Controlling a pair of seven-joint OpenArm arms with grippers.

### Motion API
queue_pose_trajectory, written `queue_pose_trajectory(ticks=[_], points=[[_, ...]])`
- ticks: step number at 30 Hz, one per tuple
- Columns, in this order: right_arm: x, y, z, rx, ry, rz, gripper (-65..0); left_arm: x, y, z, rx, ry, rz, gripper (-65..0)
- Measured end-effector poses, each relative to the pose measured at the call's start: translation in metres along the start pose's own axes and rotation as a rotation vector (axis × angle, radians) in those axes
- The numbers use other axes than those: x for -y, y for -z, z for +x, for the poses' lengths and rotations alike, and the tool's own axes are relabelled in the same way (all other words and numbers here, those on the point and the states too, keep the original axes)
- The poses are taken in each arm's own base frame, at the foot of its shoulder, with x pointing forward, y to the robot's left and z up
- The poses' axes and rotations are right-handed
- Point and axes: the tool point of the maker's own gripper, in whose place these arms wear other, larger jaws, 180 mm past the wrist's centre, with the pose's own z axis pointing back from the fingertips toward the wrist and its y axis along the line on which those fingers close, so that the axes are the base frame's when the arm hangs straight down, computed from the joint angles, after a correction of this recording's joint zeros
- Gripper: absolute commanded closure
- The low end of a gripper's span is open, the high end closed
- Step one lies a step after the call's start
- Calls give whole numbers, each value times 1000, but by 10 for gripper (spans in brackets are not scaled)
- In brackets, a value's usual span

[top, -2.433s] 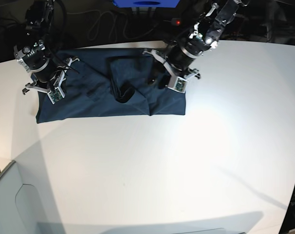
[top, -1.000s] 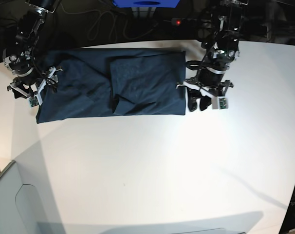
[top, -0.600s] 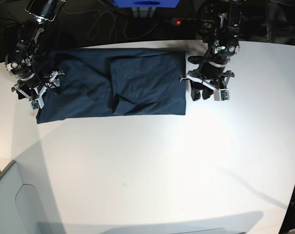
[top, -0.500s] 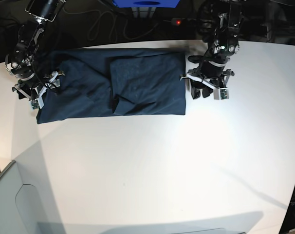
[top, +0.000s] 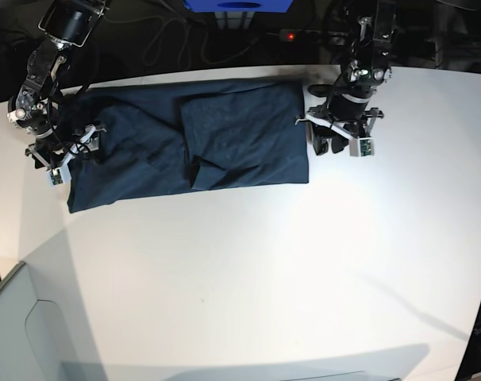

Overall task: Fold the T-shirt properly
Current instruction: 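Pull the shirt end with the right gripper toward the robot base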

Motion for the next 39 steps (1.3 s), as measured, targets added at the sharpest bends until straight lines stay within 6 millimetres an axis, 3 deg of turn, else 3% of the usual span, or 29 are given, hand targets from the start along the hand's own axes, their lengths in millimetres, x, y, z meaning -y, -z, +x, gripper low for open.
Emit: queue_pose_trajectory(ticks=[3, 5, 9, 15, 21, 28, 30, 32, 36, 39], points=[[-1, 4, 2, 26, 16, 11, -468, 0, -4, -2, -4, 2, 0, -206], [-1, 7, 1, 26, 25, 18, -417, 3, -8, 3, 8, 6, -5, -206], [-2, 10, 1, 29, 38, 29, -266, 4, -13, 16, 41, 31, -17, -205], [-6, 11, 3, 44, 52, 47, 0, -10, -16, 17, 42, 17, 18, -206], [-4, 6, 7, 28, 15, 28, 0, -21, -19, 14, 37, 14, 52, -206], [-8, -19, 10, -56, -123, -60, 0, -20, -18, 12, 33, 12, 48, -207], [-10, -31, 23, -15, -154, -83, 0, -21, -18, 10, 27, 13, 51, -207], [-15, -42, 50, 51, -204, -108, 0, -23, -15, 6, 15, 12, 53, -207], [-53, -54, 87, 166, -292, -68, 0, -23, -7, -1, -8, 2, 53, -207], [-81, -65, 100, 202, -366, -40, 0, -14, 3, -6, -21, 10, 29, -207]])
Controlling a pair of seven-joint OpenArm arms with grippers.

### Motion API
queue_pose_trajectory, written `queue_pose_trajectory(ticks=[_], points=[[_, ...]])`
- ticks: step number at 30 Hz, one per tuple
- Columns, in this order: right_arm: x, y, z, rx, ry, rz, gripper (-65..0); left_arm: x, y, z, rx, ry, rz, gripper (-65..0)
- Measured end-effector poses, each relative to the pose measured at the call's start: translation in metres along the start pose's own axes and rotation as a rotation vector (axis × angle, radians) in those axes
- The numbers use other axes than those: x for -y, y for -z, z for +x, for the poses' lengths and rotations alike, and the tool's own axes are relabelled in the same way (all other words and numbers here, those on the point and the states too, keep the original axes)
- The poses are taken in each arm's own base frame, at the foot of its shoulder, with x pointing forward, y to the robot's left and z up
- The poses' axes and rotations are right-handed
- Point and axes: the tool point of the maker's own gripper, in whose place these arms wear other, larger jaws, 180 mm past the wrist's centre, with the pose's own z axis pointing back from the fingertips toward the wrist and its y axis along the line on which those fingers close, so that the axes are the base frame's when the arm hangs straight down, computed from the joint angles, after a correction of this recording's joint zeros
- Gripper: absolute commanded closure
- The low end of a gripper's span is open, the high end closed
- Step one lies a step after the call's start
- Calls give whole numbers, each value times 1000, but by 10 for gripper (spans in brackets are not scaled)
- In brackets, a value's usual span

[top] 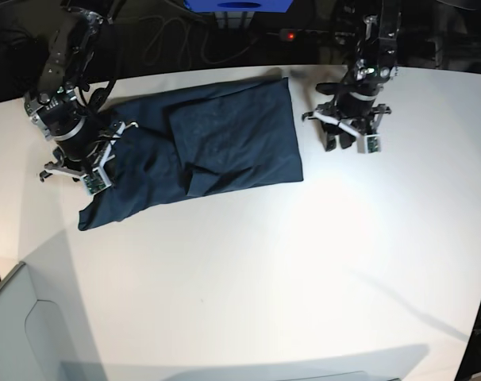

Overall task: Fold the T-shirt properly
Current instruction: 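Pull the shirt end with the right gripper toward the robot base, then lift the shirt end with the right gripper and fold it over the shirt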

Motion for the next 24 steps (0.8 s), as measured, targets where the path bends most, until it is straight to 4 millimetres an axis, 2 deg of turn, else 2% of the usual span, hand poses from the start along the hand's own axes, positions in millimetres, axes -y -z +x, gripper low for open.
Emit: queue_pose_trajectory(ticks=[5, 9, 12, 15, 19, 24], points=[[-60, -4, 45, 120, -101, 146, 0, 16, 13, 0, 6, 15, -41, -207], [-120, -1, 63, 168, -166, 312, 0, 22, 17, -1, 4, 20, -55, -207], [-153, 1, 76, 205, -198, 405, 0, 22, 17, -2, 3, 20, -56, -207], [-168, 8, 84, 219, -195, 445, 0, 22, 17, -2, 2, 21, -58, -207], [-180, 19, 81, 191, -189, 480, 0, 21, 16, -6, -5, 21, -56, -207], [-206, 28, 92, 216, -231, 560, 0, 20, 13, -11, -10, 20, -54, -206]])
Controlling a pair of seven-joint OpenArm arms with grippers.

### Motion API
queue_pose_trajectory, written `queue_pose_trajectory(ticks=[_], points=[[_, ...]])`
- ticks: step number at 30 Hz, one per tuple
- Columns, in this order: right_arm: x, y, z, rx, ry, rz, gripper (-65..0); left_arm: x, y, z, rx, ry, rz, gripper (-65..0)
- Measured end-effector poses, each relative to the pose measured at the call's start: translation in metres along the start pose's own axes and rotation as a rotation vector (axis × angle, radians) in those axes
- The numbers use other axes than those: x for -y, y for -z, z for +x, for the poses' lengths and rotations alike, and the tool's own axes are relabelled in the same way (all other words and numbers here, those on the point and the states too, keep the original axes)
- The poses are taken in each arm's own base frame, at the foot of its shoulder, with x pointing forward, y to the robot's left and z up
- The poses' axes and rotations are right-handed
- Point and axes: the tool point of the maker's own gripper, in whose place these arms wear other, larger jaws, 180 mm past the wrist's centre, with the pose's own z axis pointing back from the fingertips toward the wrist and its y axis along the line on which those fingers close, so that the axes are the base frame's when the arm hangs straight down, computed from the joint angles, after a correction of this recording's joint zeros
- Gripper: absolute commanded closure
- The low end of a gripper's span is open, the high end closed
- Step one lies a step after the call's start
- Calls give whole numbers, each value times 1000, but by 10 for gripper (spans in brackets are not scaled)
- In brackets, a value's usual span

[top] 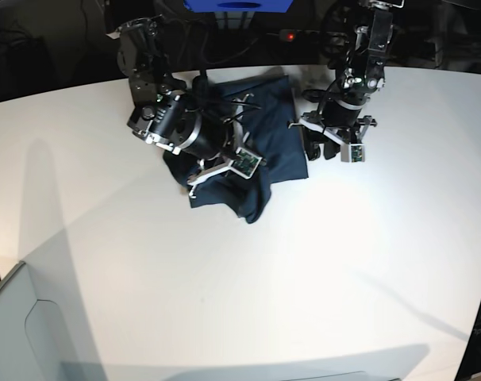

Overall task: Fold the T-shirt properly
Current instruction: 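Lift the shirt end with the right gripper and fold it over the shirt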

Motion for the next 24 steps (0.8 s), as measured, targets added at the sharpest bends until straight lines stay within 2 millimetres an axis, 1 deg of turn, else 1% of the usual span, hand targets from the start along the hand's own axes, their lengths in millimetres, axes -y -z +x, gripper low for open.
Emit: queue_pose_trajectory(ticks=[3, 4, 9, 14, 15, 16, 17, 19, 22, 23, 24], points=[[-13, 8, -10, -36, 4, 45, 0, 0, 0, -1, -2, -1, 0, -207], [-15, 10, -10, -38, 1, 53, 0, 0, 0, -1, -2, -1, 0, -207], [-18, 17, -14, -47, 8, 74, -1, 0, 0, -1, -2, -1, 0, -207], [-30, 24, -6, -37, -27, 115, -3, 0, 0, -1, -2, -1, 0, -207], [-33, 26, -6, -37, -32, 126, -14, 0, 0, -1, -1, -1, 0, -207], [-36, 28, -7, -42, -34, 138, -36, 0, 0, -1, -1, -1, 0, -207], [-41, 30, -10, -52, -34, 154, -74, 0, 0, -1, -1, -1, 0, -207], [-47, 33, -16, -68, -30, 173, -166, 0, 0, -1, -1, 0, 0, -207], [-42, 32, -17, -75, -32, 157, -309, 0, 0, -1, -2, 0, -2, -207], [-39, 30, -15, -76, -40, 146, -345, 0, 0, 0, -1, -2, -1, -207], [-37, 27, -13, -74, -48, 134, -365, 0, 0, 0, -2, -5, -3, -207]])
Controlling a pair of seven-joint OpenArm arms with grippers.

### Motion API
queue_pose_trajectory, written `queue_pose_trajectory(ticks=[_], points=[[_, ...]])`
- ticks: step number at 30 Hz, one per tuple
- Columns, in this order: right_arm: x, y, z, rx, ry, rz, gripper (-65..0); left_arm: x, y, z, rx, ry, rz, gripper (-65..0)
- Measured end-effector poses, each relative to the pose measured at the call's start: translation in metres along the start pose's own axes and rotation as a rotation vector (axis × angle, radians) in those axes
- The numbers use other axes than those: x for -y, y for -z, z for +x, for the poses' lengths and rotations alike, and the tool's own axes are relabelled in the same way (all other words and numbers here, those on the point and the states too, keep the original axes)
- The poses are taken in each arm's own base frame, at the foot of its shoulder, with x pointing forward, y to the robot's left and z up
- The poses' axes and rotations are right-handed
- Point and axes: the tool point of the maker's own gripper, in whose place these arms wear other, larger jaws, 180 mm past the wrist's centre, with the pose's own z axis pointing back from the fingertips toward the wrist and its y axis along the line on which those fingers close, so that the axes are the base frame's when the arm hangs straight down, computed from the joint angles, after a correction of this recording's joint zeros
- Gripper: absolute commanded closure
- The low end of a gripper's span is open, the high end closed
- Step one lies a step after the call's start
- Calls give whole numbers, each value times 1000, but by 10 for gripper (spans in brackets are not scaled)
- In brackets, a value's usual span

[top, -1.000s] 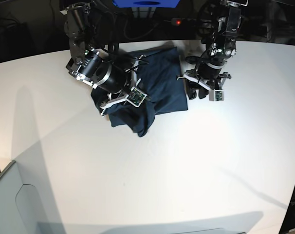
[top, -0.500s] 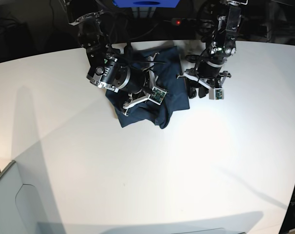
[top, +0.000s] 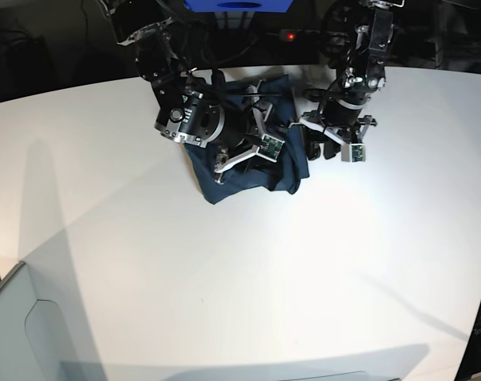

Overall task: Fold the T-shirt properly
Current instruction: 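Lift the shirt end with the right gripper and fold it over the shirt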

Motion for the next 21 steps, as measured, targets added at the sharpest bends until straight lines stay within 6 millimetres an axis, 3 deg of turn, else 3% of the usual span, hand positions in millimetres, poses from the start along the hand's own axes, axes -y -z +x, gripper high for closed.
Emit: queue_pose_trajectory(ticks=[4, 7, 11, 16, 21], points=[[9, -26, 27, 104, -27, -59, -372, 0, -1, 1, 0, 1, 2, -207], [21, -46, 34, 137, -24, -128, -372, 0, -2, 2, -8, 4, 2, -207], [37, -68, 21, 120, 10, -212, -376, -5, -12, -3, -23, -1, 16, -207], [58, -81, 10, 118, 45, -282, -379, -40, -34, 17, 33, -26, 114, -208], [62, -67, -16, 61, 102, -257, -379, -62, -49, 46, 116, -30, 174, -208]])
